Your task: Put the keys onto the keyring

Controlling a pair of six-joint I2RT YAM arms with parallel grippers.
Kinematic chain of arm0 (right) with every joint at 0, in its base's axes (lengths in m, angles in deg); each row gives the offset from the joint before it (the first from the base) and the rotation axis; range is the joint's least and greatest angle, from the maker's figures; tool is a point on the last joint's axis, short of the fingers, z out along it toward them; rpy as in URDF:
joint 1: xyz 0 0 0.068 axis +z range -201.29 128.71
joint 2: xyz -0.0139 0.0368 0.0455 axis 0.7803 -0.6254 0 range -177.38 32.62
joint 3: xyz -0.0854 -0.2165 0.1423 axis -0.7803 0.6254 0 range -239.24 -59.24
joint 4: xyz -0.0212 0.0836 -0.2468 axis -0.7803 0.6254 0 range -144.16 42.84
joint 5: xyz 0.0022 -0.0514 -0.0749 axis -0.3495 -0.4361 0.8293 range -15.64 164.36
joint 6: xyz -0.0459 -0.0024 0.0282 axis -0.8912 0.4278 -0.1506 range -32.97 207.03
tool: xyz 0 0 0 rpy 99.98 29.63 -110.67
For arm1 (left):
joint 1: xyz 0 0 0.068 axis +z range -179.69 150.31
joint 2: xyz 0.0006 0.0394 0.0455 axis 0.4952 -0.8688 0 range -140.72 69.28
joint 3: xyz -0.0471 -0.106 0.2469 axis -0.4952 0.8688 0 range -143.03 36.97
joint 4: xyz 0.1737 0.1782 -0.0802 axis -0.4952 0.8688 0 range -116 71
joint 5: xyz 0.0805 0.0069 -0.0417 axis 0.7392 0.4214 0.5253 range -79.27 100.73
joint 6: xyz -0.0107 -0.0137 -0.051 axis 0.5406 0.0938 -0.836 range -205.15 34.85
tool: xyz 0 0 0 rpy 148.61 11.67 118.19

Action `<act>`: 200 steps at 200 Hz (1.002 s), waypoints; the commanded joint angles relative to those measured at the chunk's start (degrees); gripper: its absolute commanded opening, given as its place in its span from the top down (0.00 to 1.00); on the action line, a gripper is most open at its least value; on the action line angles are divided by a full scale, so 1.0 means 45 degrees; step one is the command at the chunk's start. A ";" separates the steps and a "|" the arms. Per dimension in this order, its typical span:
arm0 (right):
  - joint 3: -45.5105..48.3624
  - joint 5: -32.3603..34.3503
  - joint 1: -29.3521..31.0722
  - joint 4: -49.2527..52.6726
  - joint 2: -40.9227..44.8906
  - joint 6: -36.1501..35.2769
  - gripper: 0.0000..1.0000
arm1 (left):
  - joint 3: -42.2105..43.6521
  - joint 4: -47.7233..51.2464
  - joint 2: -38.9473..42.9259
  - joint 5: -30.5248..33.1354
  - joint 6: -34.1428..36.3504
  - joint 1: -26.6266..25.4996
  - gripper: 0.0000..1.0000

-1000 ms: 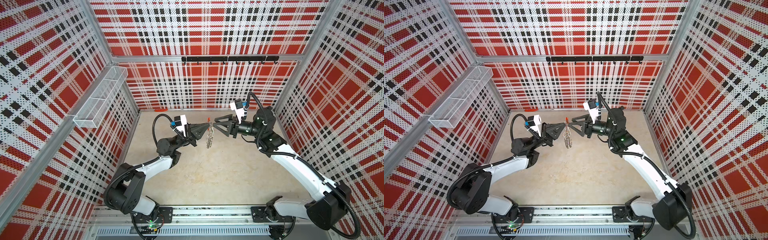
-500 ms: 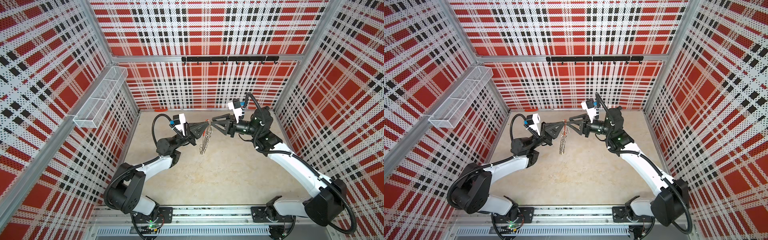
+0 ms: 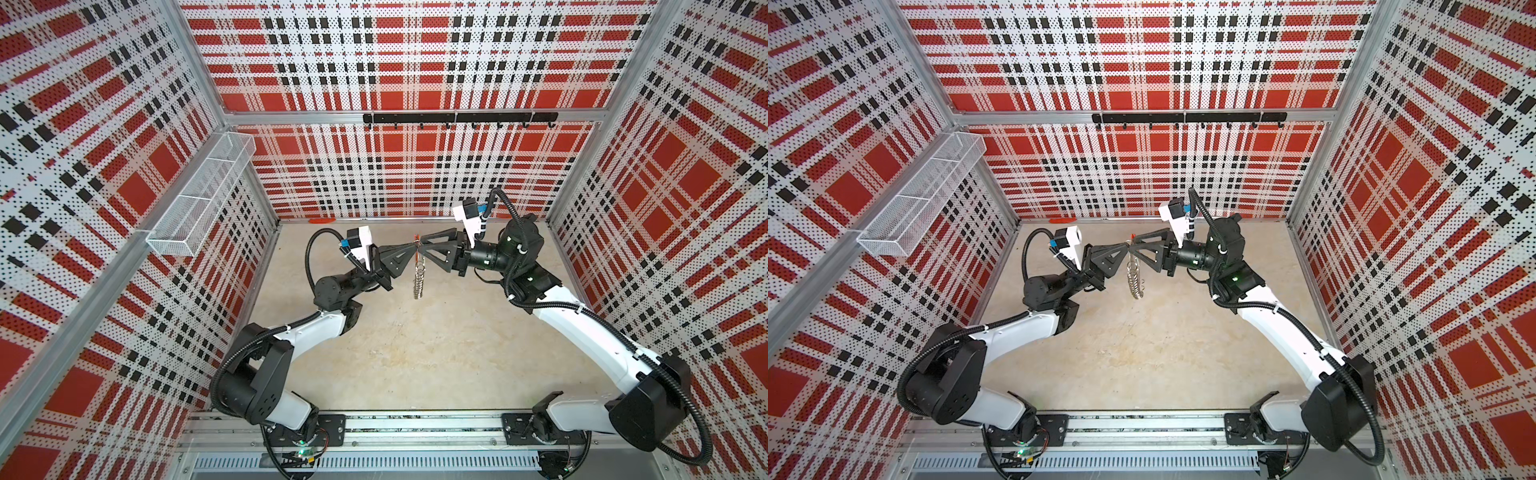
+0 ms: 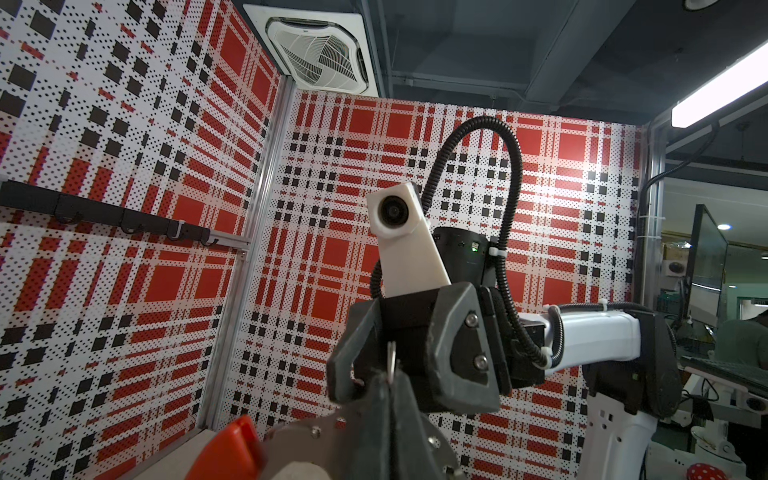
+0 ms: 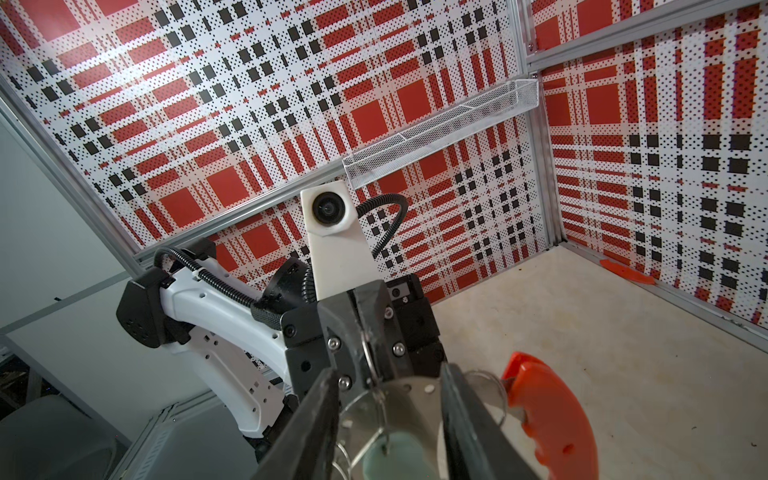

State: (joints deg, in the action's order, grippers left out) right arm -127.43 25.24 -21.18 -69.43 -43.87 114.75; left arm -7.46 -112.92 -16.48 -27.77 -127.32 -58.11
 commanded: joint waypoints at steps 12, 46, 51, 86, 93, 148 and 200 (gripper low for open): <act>0.0189 -0.0281 0.0089 -0.0606 -0.0042 0.0076 0.63 | -0.0382 -0.0967 -0.0003 0.0179 -0.0278 0.0067 1.00; 0.0201 -0.0348 0.0135 -0.0940 -0.0169 0.0252 0.70 | -0.0519 -0.1135 -0.0142 0.0087 -0.0562 0.0055 1.00; 0.0174 -0.0360 0.0146 -0.0993 -0.0185 0.0245 0.71 | -0.0531 -0.1154 -0.0159 0.0070 -0.0569 0.0055 1.00; 0.0083 -0.0411 0.0217 -0.1051 -0.0356 0.0246 0.79 | -0.0525 -0.1237 -0.0220 0.0092 -0.0662 0.0053 1.00; 0.0075 -0.0430 0.0216 -0.1023 -0.0399 0.0265 0.80 | -0.0546 -0.1250 -0.0220 0.0080 -0.0682 0.0054 1.00; -0.0046 -0.0060 0.0254 0.0090 -0.0254 -0.0647 1.00 | -0.0570 -0.0895 -0.0262 -0.0243 -0.0338 0.0100 0.93; -0.2112 0.3373 0.0264 0.7291 -0.0261 -0.6527 1.00 | -0.1271 0.9356 0.1884 -0.2451 0.7905 0.0945 0.67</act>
State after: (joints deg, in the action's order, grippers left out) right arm -132.04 31.66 -20.42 -54.15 -45.18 101.22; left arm -8.33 -100.61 -14.49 -33.65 -118.38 -55.42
